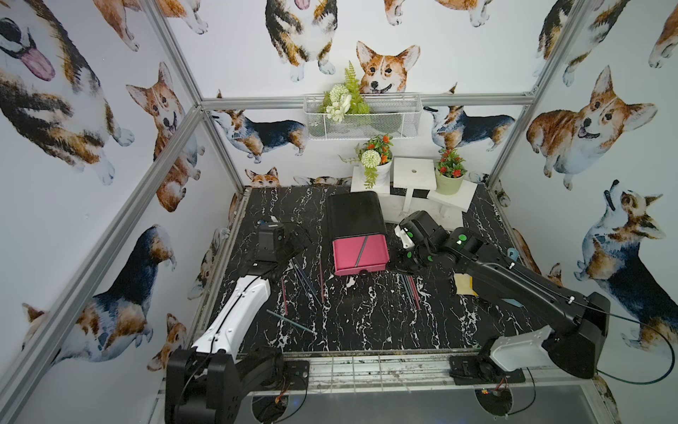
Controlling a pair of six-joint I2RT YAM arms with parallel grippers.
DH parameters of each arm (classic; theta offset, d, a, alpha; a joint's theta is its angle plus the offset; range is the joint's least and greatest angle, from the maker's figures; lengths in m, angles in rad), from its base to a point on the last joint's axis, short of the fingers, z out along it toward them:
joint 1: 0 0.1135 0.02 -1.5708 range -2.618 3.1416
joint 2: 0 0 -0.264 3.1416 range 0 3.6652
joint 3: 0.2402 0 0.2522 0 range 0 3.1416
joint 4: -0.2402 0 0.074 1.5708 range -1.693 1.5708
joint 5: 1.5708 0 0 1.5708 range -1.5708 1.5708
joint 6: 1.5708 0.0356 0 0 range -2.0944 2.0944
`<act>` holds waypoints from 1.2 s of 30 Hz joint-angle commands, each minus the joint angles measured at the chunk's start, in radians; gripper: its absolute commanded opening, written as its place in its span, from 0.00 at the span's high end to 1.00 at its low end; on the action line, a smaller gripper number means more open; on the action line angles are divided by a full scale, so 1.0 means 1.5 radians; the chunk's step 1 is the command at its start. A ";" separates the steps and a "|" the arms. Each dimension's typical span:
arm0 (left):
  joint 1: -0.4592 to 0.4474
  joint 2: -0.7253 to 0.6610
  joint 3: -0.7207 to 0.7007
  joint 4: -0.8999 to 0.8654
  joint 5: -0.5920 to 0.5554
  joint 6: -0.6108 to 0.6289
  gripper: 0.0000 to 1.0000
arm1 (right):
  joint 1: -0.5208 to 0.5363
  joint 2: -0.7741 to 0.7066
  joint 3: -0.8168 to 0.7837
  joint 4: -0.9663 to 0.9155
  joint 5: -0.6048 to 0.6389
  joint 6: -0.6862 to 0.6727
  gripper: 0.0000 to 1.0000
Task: Please place the pencils in the drawer according to their color
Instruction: Pick up the pencil from the center of the board.
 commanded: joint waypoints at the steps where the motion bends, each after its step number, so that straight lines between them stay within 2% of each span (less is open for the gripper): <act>1: 0.004 -0.006 0.003 0.001 0.002 -0.006 0.00 | -0.018 -0.027 -0.022 -0.054 0.080 -0.023 0.90; 7: 0.007 -0.012 0.003 -0.005 -0.003 -0.006 0.00 | -0.132 -0.065 -0.110 -0.081 0.085 -0.061 0.83; 11: 0.008 -0.011 0.002 -0.007 -0.002 -0.007 0.00 | -0.185 -0.009 -0.128 -0.111 0.113 -0.155 0.79; 16: 0.009 -0.011 0.004 -0.012 -0.010 -0.007 0.00 | -0.188 0.066 -0.127 -0.104 0.125 -0.205 0.80; 26: 0.011 -0.008 0.009 -0.016 -0.011 -0.011 0.00 | -0.188 0.143 -0.191 0.065 0.010 -0.212 0.85; 36: 0.012 -0.003 0.010 -0.021 -0.010 -0.006 0.00 | -0.189 0.254 -0.134 0.102 0.014 -0.240 0.88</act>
